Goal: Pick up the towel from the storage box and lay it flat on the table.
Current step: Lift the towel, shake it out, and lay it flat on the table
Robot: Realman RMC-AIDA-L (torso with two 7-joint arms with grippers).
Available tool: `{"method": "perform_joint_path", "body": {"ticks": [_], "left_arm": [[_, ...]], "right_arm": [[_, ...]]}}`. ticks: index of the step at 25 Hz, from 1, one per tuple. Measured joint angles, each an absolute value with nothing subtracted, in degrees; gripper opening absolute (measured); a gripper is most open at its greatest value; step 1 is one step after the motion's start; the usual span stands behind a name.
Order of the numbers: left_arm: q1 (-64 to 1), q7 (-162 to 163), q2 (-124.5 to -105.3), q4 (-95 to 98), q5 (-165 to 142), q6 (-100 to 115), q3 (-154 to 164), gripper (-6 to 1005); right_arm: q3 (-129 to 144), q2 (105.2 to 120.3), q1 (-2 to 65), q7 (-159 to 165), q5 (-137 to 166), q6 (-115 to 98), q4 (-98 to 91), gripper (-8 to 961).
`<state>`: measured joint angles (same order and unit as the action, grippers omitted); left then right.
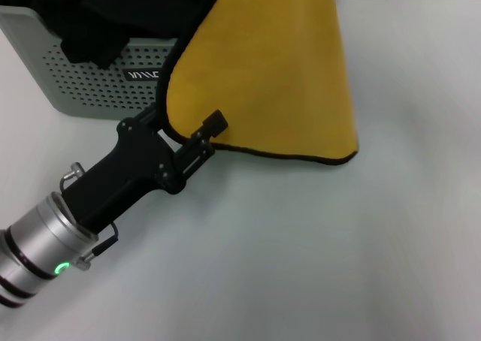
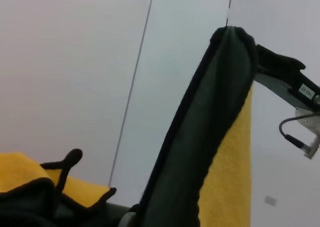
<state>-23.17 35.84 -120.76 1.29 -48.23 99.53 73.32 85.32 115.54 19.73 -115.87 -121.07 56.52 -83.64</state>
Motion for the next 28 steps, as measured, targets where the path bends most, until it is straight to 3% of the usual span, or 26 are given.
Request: {"method": "perform_joint_path", "body": {"ticks": [11, 21, 28], "left_arm": [[-19.69, 35.21, -120.76, 1.92, -44.85, 100.84, 72.86, 490], [-20.37, 34.94, -120.7, 1.93, -45.48, 99.43, 73.27, 375], [-21.03, 35.17, -120.76, 1.85, -44.94, 96.85, 73.04, 372]], "right_arm": [[84.99, 115.51, 18.83, -115.34, -120.72, 54.38, -83.93, 22], [84.98, 115.49, 19.29, -115.31, -120.67, 54.13, -83.86, 25], [85.23, 115.48, 19.32, -115.28, -120.67, 54.22, -84.24, 28]]}}
